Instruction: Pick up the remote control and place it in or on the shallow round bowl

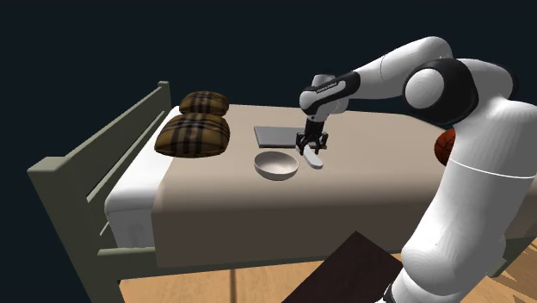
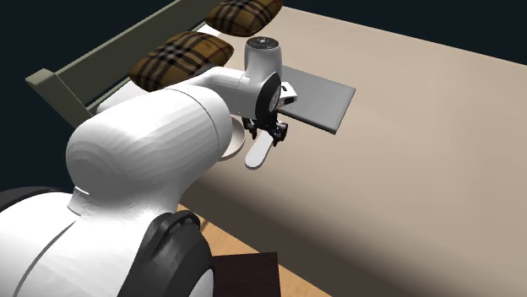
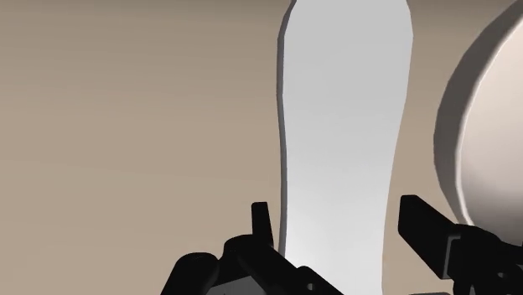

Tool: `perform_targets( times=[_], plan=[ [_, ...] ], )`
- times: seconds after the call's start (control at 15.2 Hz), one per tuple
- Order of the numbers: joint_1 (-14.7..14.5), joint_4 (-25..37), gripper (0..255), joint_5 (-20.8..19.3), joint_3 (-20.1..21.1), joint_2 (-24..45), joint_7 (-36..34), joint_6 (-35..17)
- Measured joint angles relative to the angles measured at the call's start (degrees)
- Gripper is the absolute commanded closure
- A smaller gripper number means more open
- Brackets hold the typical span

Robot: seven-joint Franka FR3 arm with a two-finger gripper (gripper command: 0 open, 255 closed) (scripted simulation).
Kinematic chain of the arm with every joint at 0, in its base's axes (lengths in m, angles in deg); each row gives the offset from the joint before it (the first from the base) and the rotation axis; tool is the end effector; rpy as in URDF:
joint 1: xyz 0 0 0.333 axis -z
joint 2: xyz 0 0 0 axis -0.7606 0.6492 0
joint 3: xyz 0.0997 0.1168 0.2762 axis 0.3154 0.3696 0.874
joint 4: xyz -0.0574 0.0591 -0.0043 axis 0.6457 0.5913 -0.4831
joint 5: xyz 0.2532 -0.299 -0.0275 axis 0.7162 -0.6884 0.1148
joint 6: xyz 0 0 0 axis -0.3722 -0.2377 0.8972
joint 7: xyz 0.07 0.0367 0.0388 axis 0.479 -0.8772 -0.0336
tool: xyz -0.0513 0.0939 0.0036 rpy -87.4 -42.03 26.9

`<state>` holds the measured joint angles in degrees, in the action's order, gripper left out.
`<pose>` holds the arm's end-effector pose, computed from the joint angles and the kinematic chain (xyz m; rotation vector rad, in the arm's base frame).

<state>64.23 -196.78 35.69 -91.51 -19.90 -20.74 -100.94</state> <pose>0.5503 -0.2235 0.4050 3.0351 -0.7345 0.0062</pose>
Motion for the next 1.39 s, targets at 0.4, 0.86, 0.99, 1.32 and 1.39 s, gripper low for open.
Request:
perform_targets(
  times=[0.4,0.86,0.99,1.32,1.39],
  plan=[
    [-0.1,2.6,255,-0.2,0.0,-1.4,-0.1,4.0],
    [-0.5,5.6,255,-0.4,0.3,-2.9,-0.9,8.5],
    [-1.6,5.6,255,-0.6,1.2,-3.3,-3.0,8.9],
    [-5.1,5.0,255,-1.0,4.0,-3.6,-9.3,8.8],
    [-5.9,5.3,255,-1.1,4.6,-3.6,-10.7,9.0]
  ],
)
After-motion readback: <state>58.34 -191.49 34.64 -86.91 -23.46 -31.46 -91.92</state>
